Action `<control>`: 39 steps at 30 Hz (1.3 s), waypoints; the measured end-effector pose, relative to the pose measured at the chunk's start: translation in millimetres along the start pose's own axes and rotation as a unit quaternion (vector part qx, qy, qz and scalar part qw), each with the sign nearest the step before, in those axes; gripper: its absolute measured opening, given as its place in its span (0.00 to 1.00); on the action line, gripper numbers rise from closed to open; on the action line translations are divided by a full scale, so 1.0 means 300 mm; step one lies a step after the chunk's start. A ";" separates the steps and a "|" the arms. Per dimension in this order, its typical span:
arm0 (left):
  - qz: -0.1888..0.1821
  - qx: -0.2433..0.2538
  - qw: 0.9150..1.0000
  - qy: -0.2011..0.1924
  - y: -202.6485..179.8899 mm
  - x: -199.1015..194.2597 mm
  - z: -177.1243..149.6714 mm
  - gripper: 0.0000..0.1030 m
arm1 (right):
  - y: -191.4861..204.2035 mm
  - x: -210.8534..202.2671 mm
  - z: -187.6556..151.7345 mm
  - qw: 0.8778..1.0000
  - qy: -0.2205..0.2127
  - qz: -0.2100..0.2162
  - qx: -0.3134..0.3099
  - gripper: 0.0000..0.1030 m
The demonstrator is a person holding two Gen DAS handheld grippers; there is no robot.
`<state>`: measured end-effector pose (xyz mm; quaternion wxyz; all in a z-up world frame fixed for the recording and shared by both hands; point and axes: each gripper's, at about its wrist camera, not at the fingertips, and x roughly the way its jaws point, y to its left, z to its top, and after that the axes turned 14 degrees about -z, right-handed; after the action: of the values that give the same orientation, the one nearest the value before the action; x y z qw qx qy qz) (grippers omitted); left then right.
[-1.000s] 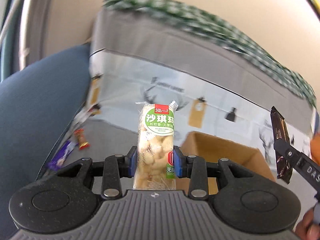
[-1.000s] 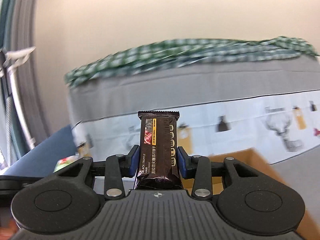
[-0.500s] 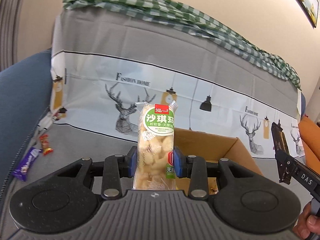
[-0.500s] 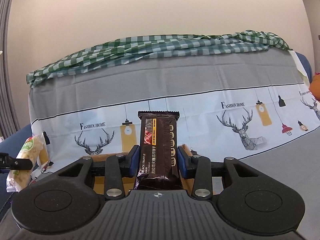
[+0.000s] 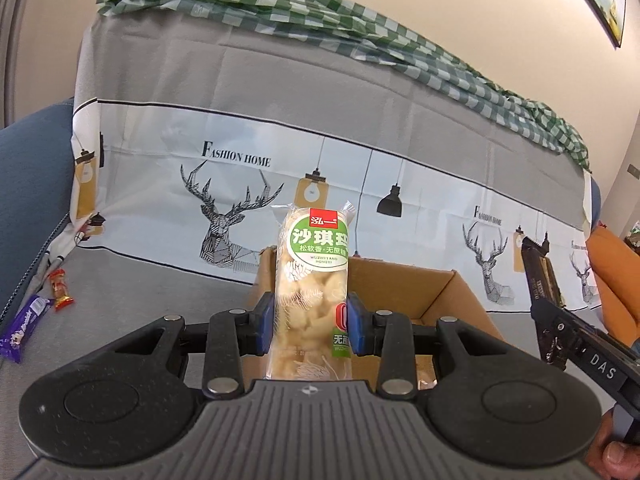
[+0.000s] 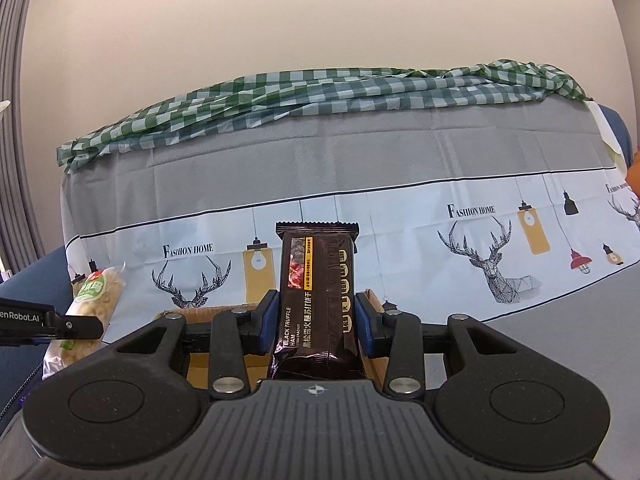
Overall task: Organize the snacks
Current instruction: 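Lift the chocolate bar and milk-candy bar with both tools over the box, then open both tools to drop the chocolate bar and milk-candy bar into the box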
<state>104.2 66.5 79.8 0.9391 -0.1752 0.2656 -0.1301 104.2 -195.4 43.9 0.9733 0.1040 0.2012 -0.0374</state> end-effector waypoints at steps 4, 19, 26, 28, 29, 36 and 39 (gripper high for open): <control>-0.034 0.002 0.999 -0.013 -0.025 -0.008 -0.003 0.39 | -0.002 -0.005 0.003 1.000 -0.003 -0.001 0.001 0.40; -0.099 0.007 0.995 -0.020 -0.101 0.005 -0.021 0.39 | 0.013 -0.015 -0.006 1.000 -0.014 0.001 -0.015 0.40; -0.103 0.006 0.994 -0.021 -0.099 0.010 -0.020 0.38 | 0.012 -0.019 -0.006 1.000 -0.017 0.005 -0.020 0.40; -0.104 0.006 0.994 -0.022 -0.101 0.010 -0.020 0.38 | 0.012 -0.019 -0.005 1.000 -0.019 0.005 -0.022 0.40; -0.105 0.007 0.994 -0.022 -0.101 0.009 -0.021 0.38 | 0.013 -0.019 -0.005 1.000 -0.019 0.005 -0.022 0.40; -0.106 0.009 0.994 -0.022 -0.104 0.013 -0.023 0.38 | 0.011 -0.021 -0.006 0.999 -0.023 0.007 -0.026 0.40; -0.106 0.009 0.994 -0.023 -0.105 0.014 -0.024 0.38 | 0.013 -0.023 -0.006 0.999 -0.025 0.008 -0.027 0.40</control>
<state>99.0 34.8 84.8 0.9274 -0.1972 0.2226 -0.2269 97.6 -191.1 45.6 0.9807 0.0780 0.1771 -0.0269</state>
